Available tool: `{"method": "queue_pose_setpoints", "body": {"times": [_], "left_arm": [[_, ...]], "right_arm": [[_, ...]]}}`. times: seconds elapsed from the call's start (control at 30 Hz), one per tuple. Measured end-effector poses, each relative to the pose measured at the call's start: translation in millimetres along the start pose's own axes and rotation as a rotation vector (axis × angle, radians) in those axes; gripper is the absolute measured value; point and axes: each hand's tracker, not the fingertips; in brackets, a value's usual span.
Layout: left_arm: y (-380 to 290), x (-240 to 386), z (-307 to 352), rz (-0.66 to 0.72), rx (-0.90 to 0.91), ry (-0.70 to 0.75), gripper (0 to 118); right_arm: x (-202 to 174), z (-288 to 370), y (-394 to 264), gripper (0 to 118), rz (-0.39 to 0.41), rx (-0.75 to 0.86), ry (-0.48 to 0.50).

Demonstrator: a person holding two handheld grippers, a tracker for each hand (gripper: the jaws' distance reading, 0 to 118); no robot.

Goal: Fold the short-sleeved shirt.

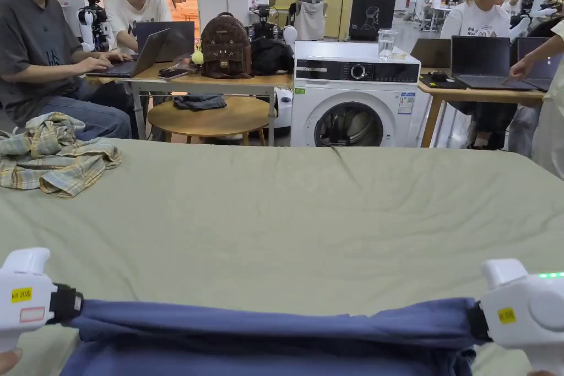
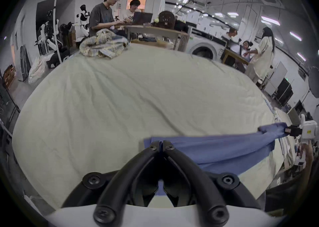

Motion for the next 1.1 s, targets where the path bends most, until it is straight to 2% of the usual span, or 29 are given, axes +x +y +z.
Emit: {"method": "queue_pose_setpoints", "body": {"times": [0.23,0.5,0.53,0.6,0.63,0.67,0.7,0.83,1.1], "left_arm": [[-43.2,-4.6,-47.7,-0.024,-0.183,0.058,0],[-45.6,-3.9,-60.0,-0.008,-0.178,0.079,0],[-43.3,-4.1,-58.3,0.0,-0.176,0.079,1],[-37.0,-4.2,-52.9,0.02,-0.177,0.079,19],[-34.8,-1.7,-47.9,0.025,-0.158,0.078,24],[-32.4,1.3,-43.4,0.021,-0.131,0.082,24],[-29.0,6.7,-38.0,0.009,-0.093,0.088,36],[-18.1,31.3,-19.5,-0.029,0.07,0.071,42],[-18.8,85.9,-0.9,-0.117,0.413,0.069,42]], "right_arm": [[-3.8,-61.9,-36.0,0,0.003,-0.139,-0.026],[-13.1,-77.5,-39.2,1,0.019,-0.143,-0.048],[-14.5,-76.2,-38.5,8,0.025,-0.139,-0.051],[-15.1,-67.8,-33.5,35,0.037,-0.141,-0.082],[-16.7,-58.9,-30.1,41,0.042,-0.115,-0.135],[-18.1,-51.1,-26.3,41,0.045,-0.077,-0.159],[-19.3,-41.6,-21.0,55,0.046,-0.026,-0.166],[-26.8,-12.2,1.6,56,-0.029,0.125,-0.102],[-76.2,5.9,15.9,53,-0.13,0.516,-0.083]]}}
